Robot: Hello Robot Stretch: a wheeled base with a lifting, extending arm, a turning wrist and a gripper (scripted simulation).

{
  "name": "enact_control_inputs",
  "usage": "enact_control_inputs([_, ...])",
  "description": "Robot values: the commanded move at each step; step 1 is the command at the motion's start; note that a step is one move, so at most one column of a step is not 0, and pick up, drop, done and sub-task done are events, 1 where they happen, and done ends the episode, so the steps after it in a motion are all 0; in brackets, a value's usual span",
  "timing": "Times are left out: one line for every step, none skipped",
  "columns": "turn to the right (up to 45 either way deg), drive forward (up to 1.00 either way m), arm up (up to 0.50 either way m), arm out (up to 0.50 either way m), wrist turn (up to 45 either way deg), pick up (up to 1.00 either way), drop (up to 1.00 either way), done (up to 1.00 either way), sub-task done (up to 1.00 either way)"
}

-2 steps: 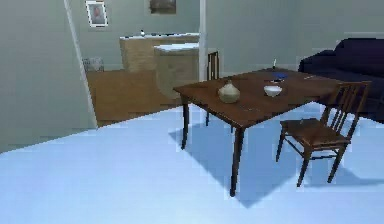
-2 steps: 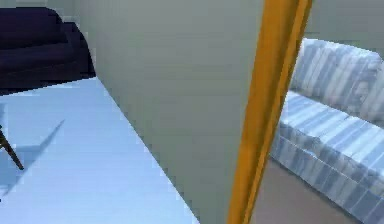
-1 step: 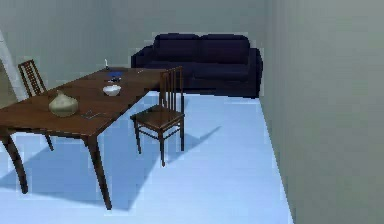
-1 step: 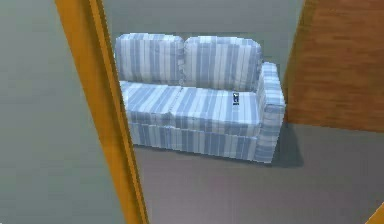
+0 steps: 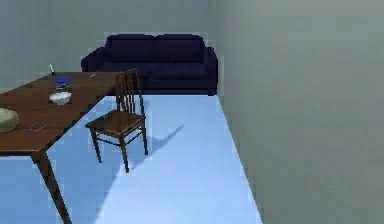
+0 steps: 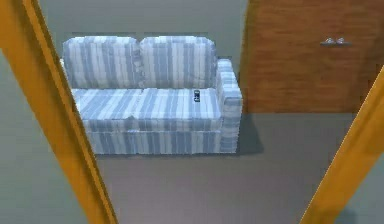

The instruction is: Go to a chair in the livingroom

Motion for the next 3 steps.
enact_control_inputs([0.0,1.00,0.00,0.00,0.0,0.00,0.00,0.00,0.00])
enact_control_inputs([0.0,0.10,0.00,0.00,0.0,0.00,0.00,0.00,0.00])
enact_control_inputs([-42.0,0.00,0.00,0.00,0.0,0.00,0.00,0.00,0.00])
